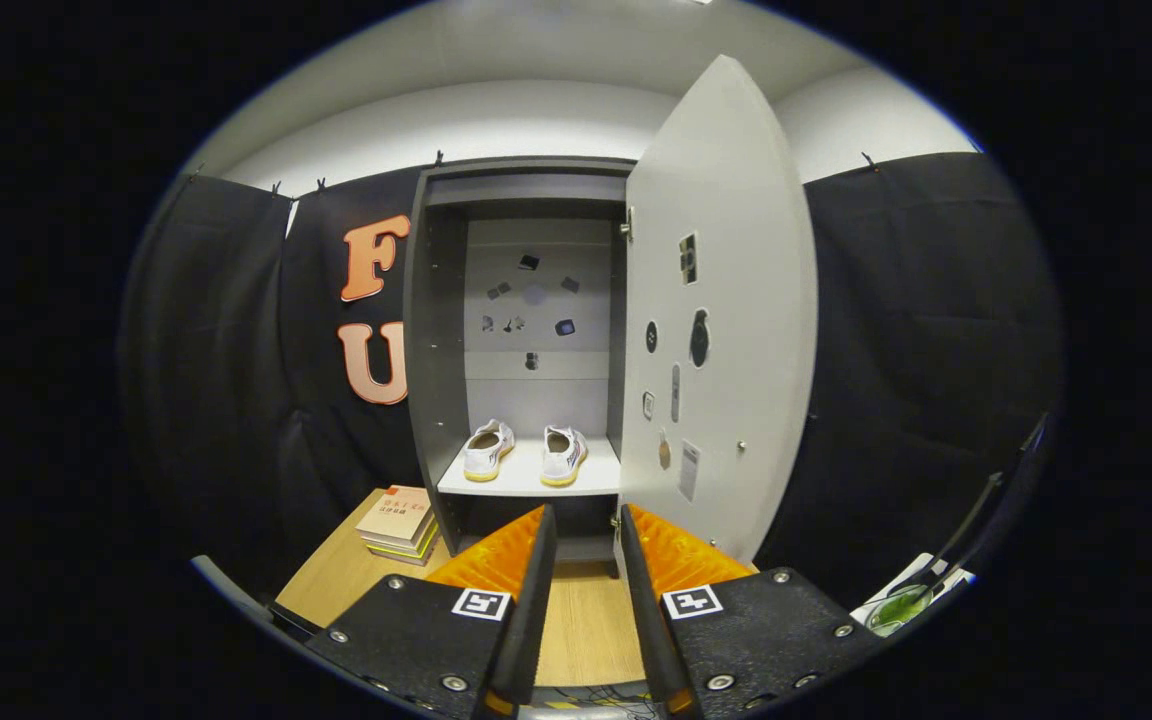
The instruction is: Open the shoe cabinet door, grab the shoes and put them into the shoe cabinet, then close the shoe cabinet door.
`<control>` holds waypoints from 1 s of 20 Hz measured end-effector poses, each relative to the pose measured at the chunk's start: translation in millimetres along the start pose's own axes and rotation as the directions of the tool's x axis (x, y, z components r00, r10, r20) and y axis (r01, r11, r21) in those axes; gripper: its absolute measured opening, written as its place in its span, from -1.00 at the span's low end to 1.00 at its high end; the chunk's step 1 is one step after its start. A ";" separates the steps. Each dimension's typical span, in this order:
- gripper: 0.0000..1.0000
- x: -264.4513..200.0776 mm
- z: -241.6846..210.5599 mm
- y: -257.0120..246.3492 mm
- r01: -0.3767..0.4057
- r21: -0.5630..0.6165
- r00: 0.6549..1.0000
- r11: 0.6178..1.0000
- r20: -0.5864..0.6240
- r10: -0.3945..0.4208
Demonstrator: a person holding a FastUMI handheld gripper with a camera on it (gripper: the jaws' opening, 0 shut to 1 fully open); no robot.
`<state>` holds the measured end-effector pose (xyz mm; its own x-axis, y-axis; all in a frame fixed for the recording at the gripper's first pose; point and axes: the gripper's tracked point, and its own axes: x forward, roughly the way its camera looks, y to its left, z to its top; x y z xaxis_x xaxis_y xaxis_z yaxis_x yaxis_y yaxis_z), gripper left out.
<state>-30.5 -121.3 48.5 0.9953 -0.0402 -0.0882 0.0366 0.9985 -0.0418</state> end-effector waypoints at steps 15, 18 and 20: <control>0.04 5.8 -35.9 -132.1 0.153 0.083 0.987 0.985 -0.052 -0.149; 0.09 31.0 -42.3 -133.9 0.126 0.104 0.991 0.987 -0.063 -0.120; 0.11 46.4 -48.9 -133.8 0.117 0.124 0.991 0.985 -0.082 -0.108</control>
<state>6.3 -258.7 1.2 0.9749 -0.1506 -0.1642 0.1640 0.9839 0.0716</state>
